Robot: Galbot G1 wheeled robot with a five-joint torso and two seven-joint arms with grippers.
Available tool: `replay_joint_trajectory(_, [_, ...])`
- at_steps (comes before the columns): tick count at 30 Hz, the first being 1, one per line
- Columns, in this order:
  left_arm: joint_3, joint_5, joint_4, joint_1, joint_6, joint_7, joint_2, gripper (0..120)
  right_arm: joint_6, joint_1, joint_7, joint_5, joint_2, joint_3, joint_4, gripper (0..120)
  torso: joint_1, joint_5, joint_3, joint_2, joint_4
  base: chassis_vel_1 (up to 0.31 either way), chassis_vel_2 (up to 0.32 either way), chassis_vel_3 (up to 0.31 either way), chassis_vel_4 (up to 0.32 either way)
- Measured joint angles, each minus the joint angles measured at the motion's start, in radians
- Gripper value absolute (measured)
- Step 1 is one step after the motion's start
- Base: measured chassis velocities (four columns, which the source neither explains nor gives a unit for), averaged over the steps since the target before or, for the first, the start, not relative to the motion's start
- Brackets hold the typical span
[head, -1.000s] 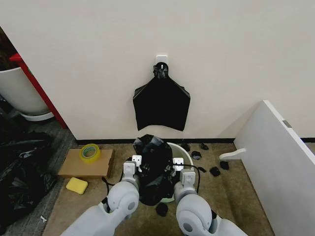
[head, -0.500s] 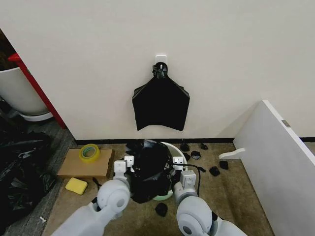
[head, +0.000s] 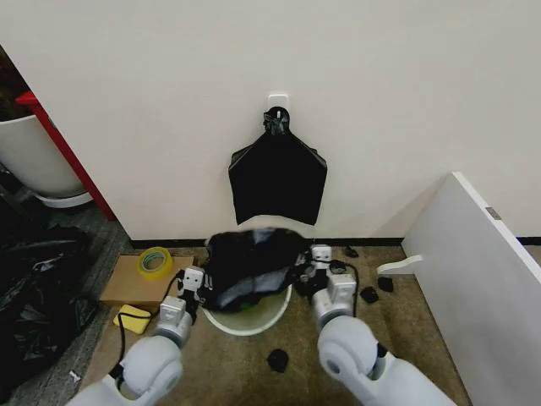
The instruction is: Place the garbage bag over the trash bin.
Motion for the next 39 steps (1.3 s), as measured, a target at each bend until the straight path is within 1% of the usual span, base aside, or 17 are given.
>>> replay_joint_trajectory(1, [-0.005,0.015,0.011,0.0,-0.048,0.031,0.005,2,-0.01,-0.002,0.011,0.015,-0.004,0.014,0.001,0,0.0,0.0003,0.0,0.0,0.0001,0.0,0.0,0.0,0.0])
replay_joint_trajectory(3, [-0.009,0.02,0.022,0.003,-0.101,0.081,0.009,2,-0.021,-0.005,0.023,0.032,-0.009,0.027,0.001,0,0.0,0.0009,0.0,0.0,0.0002,0.0,0.0,0.0,0.0])
replay_joint_trajectory(5, [-0.014,0.0,0.041,0.005,-0.179,0.168,0.008,2,-0.038,-0.023,0.035,0.046,-0.018,0.035,0.001,0,0.0,0.0,0.0,0.0,0.0006,0.0,0.0,0.0,0.0])
replay_joint_trajectory(6, [-0.014,0.0,0.041,0.005,-0.179,0.168,0.008,2,-0.038,-0.023,0.035,0.046,-0.018,0.035,0.001,0,0.0,0.0,0.0,0.0,0.0006,0.0,0.0,0.0,0.0])
replay_joint_trajectory(8, [-0.022,-0.061,0.043,-0.005,-0.201,0.189,0.0,1,-0.052,-0.055,0.041,0.048,-0.021,0.022,0.007,0,0.0,0.0007,0.0,0.0,0.0004,0.0,0.0,0.0,0.0])
replay_joint_trajectory(12, [-0.031,-0.17,0.031,-0.022,-0.199,0.205,-0.001,1,-0.062,-0.091,0.041,0.039,-0.025,0.008,0.011,0,0.0,0.0005,0.0,0.0,0.0005,0.0,0.0,0.0,0.0])
replay_joint_trajectory(13, [-0.031,-0.17,0.031,-0.022,-0.199,0.205,-0.001,1,-0.062,-0.091,0.041,0.039,-0.025,0.008,0.011,0,0.0,0.0005,0.0,0.0,0.0005,0.0,0.0,0.0,0.0])
replay_joint_trajectory(17, [-0.037,-0.264,0.027,-0.04,-0.186,0.217,0.005,1,-0.09,-0.108,0.046,0.046,-0.033,0.004,0.017,0,0.0,0.0004,0.0,0.0,0.0004,0.0,0.0,0.0,0.0])
replay_joint_trajectory(20, [-0.042,-0.35,0.025,-0.063,-0.164,0.219,0.002,2,-0.095,-0.132,0.042,0.042,-0.041,-0.032,0.022,0,0.0,0.0004,0.0,0.0,0.0005,0.0,0.0,0.0,0.0])
replay_joint_trajectory(21, [-0.042,-0.35,0.025,-0.063,-0.164,0.219,0.002,2,-0.095,-0.132,0.042,0.042,-0.041,-0.032,0.022,0,0.0,0.0004,0.0,0.0,0.0005,0.0,0.0,0.0,0.0])
replay_joint_trajectory(23, [-0.042,-0.385,0.025,-0.078,-0.152,0.214,-0.005,2,-0.086,-0.146,0.033,0.026,-0.043,-0.066,0.024,0,0.0,0.0004,0.0,0.0,0.0004,0.0,0.0,0.0,0.0])
replay_joint_trajectory(27, [-0.041,-0.444,0.025,-0.105,-0.127,0.19,-0.019,2,-0.042,-0.168,0.0,-0.051,-0.043,-0.142,0.008,0,0.0,0.0004,0.0,0.0,0.0004,0.0,0.0,0.0,0.0])
replay_joint_trajectory(33, [-0.041,-0.475,0.028,-0.131,-0.113,0.175,-0.023,2,-0.007,-0.167,-0.02,-0.109,-0.042,-0.19,-0.027,0,0.0,0.0004,0.0,0.0,0.0004,0.0,0.0,0.0,0.0])
replay_joint_trajectory(35, [-0.041,-0.478,0.028,-0.133,-0.112,0.173,-0.02,2,0.034,-0.155,-0.04,-0.148,-0.042,-0.193,-0.05,10,0.0,0.0004,0.0,0.0,0.0005,0.0,0.0,0.0,0.0])
replay_joint_trajectory(36, [-0.041,-0.478,0.028,-0.133,-0.112,0.173,-0.02,2,0.034,-0.155,-0.04,-0.148,-0.042,-0.193,-0.05,10,0.0,0.0004,0.0,0.0,0.0005,0.0,0.0,0.0,0.0])
replay_joint_trajectory(37, [-0.041,-0.478,0.028,-0.133,-0.112,0.173,-0.019,2,0.057,-0.153,-0.051,-0.166,-0.043,-0.192,-0.059,11,0.0,0.0005,0.0,0.0,0.0006,0.0,0.0,0.0,0.0])
replay_joint_trajectory(39, [-0.041,-0.477,0.029,-0.134,-0.111,0.172,-0.019,2,0.143,-0.15,-0.093,-0.235,-0.049,-0.183,-0.089,19,0.0,0.0004,0.0,0.0,0.0006,0.0,0.0,0.0,0.0])
